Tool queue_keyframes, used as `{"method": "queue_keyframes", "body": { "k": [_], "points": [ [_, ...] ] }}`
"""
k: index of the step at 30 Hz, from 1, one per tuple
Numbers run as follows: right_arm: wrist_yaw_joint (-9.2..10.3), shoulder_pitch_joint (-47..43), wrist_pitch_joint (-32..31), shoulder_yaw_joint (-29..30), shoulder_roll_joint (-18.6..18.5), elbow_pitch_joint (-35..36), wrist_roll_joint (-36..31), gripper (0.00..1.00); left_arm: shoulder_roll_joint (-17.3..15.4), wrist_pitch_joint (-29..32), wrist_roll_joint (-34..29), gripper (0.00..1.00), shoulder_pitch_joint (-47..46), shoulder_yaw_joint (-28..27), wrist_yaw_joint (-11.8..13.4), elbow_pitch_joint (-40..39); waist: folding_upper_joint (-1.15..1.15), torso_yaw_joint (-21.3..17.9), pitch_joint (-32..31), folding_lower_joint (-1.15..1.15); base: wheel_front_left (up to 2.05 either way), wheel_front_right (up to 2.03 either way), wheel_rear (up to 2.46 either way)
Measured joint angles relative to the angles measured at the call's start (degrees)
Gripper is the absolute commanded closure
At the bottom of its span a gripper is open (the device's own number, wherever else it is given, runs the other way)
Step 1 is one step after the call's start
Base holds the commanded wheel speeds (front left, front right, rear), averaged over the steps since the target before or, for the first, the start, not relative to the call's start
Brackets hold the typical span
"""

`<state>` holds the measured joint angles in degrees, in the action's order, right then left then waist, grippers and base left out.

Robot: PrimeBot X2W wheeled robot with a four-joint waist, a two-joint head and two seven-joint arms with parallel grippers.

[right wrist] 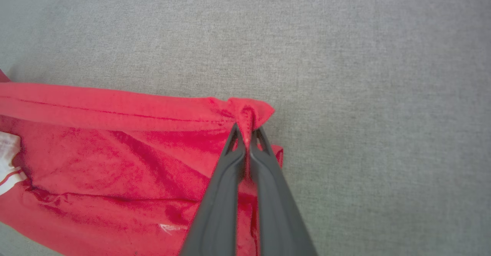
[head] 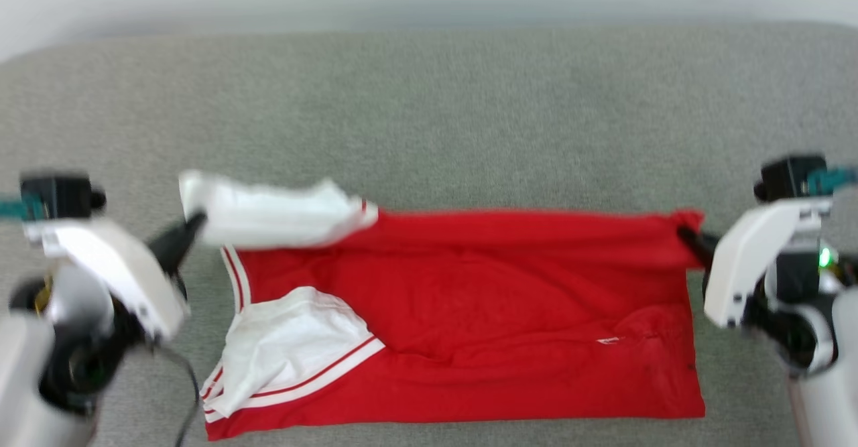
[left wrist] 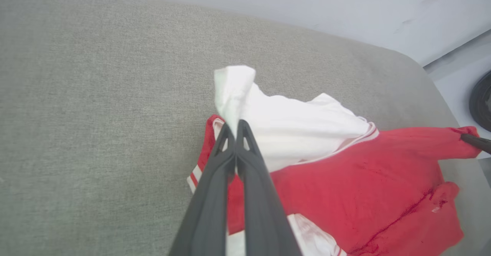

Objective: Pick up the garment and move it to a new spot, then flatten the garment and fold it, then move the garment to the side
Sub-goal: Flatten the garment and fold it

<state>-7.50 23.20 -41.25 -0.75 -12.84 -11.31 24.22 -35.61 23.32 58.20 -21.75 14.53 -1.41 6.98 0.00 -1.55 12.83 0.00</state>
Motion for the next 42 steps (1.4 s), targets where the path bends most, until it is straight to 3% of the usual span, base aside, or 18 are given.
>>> {"method": "queue_keyframes", "body": {
  "k": [7, 8, 9, 10, 11, 19, 24, 28, 33, 38, 42],
  "points": [
    [0.0, -10.5, 2.3, 2.6, 2.4, 0.1, 0.4, 1.0, 2.4, -1.6, 3.4, 1.0, 15.9, 0.0, 3.0, -2.8, 0.0, 1.1, -3.7, -0.01, 0.0, 0.0, 0.0],
    [0.0, -11.7, 2.8, 2.9, 2.6, -0.4, 0.5, 0.94, 3.0, -1.6, 3.9, 1.0, 17.6, 0.4, 3.2, -2.4, 0.0, 1.1, -3.9, -0.01, 0.0, 0.0, 0.0],
    [0.0, -12.7, 3.2, 3.4, 3.0, -1.1, 0.6, 0.68, 3.9, -1.7, 4.3, 1.0, 18.8, 0.8, 3.4, -1.6, 0.0, 1.2, -4.0, -0.01, 0.0, 0.0, 0.0],
    [0.01, -13.8, 3.7, 3.6, 3.4, -1.7, 0.7, 0.4, 5.0, -2.1, 4.6, 0.58, 19.6, 1.2, 3.4, -0.9, 0.0, 1.3, -4.2, -0.01, 0.0, 0.0, 0.0],
    [0.0, -14.9, 4.7, 3.7, 3.7, -2.1, 0.5, 0.0, 5.8, -2.4, 4.7, 0.0, 20.1, 1.8, 3.3, -0.1, 0.0, 1.4, -4.3, -0.01, 0.0, 0.0, 0.0],
    [0.01, -19.3, 17.0, 3.7, 4.7, -0.6, 1.0, 0.0, 10.2, -14.2, -0.7, 0.0, 20.0, 2.9, 0.7, 5.0, 0.0, 1.7, -6.6, -0.01, 0.0, 0.0, 0.0],
    [0.0, -20.1, 20.5, 4.0, 3.7, 5.9, 1.6, 0.0, 11.0, -22.9, -7.0, 0.0, 18.5, 2.4, 2.8, 3.3, 0.0, 1.5, -9.0, -0.01, 0.0, 0.0, 0.0],
    [0.0, -20.6, 16.7, 7.4, 2.6, 9.2, 1.5, 0.0, 11.2, -28.8, -12.4, 0.0, 17.5, 2.7, 5.3, 0.1, 0.0, 1.4, -11.0, -0.01, 0.0, 0.0, 0.0],
    [0.01, -20.2, 6.8, 11.4, 0.3, 9.5, 1.0, 0.0, 11.5, -34.4, -19.1, 0.0, 16.8, 3.2, 9.6, -3.6, 0.0, 2.0, -12.1, -0.01, 0.0, 0.0, 0.0],
    [0.01, -19.8, -2.6, 13.0, -0.3, 7.2, 1.1, 0.0, 11.3, -36.7, -24.9, 0.0, 16.8, 3.5, 13.1, -7.3, 0.0, 3.7, -11.4, -0.01, 0.0, 0.0, 0.0],
    [0.0, -17.7, -5.3, 12.6, 0.6, 3.6, 1.4, 0.0, 11.4, -37.2, -26.5, 0.0, 16.9, 3.7, 14.1, -9.7, 0.0, 5.2, -9.9, 0.0, 0.0, 0.0, 0.0]
  ]
}}
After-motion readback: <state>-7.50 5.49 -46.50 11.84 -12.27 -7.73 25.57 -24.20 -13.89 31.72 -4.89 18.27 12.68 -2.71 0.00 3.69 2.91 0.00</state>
